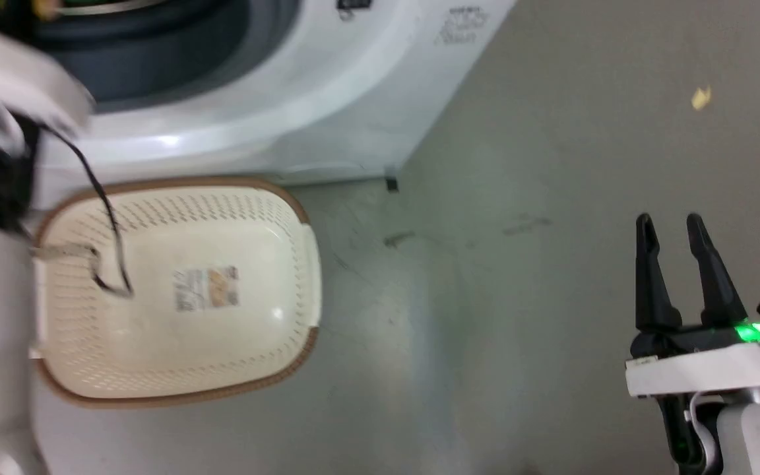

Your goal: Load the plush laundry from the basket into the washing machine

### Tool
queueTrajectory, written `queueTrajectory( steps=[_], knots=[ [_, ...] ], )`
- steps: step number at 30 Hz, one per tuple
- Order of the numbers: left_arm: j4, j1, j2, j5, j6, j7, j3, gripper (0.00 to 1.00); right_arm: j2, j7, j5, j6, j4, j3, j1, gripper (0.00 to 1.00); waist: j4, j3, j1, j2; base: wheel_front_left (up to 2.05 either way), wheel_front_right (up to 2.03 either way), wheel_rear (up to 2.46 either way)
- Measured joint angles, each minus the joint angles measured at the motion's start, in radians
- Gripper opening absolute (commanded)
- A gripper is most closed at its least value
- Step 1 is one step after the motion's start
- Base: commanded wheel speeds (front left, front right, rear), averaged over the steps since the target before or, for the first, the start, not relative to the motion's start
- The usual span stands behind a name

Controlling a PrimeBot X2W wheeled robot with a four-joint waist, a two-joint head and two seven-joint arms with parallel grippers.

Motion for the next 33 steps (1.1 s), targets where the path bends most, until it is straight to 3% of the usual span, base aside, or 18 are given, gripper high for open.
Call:
queueTrajectory(
  steps=[5,10,19,24,26,33],
  knots=[
    [0.139,-0.218,0.097,0.028,-0.009,0.111,-0.046,0.00,0.000,0.000,0.038,0.000,0.004,0.024,-0.031,1.00,-0.050,0.089,0.0001,0.0000,0.00,0.00,0.00],
    [0.283,-0.389,0.159,0.071,-0.012,0.179,-0.099,0.00,0.000,0.000,0.072,0.000,0.011,0.048,-0.059,1.00,-0.105,0.155,0.0000,0.0000,0.00,0.00,0.00],
    [0.512,-0.540,0.203,0.114,-0.012,0.302,-0.173,0.00,0.000,0.000,0.102,0.000,0.018,0.069,-0.074,1.00,-0.165,0.226,-0.0001,0.0000,0.00,0.00,0.00],
    [0.571,-0.562,0.195,0.114,-0.012,0.302,-0.193,0.00,0.000,0.000,0.102,0.000,0.022,0.066,-0.076,1.00,-0.158,0.227,-0.0002,0.0000,0.00,0.00,0.00],
    [0.591,-0.563,0.187,0.113,-0.012,0.290,-0.198,1.00,0.000,0.000,0.098,0.000,0.023,0.062,-0.078,1.00,-0.151,0.220,-0.0002,0.0000,0.00,0.00,0.00],
    [0.650,-0.525,0.139,0.067,0.008,0.138,-0.180,1.00,0.000,0.000,0.052,0.000,0.023,0.025,-0.077,1.00,-0.116,0.157,-0.0003,0.0000,0.00,0.00,0.00]
  ],
)
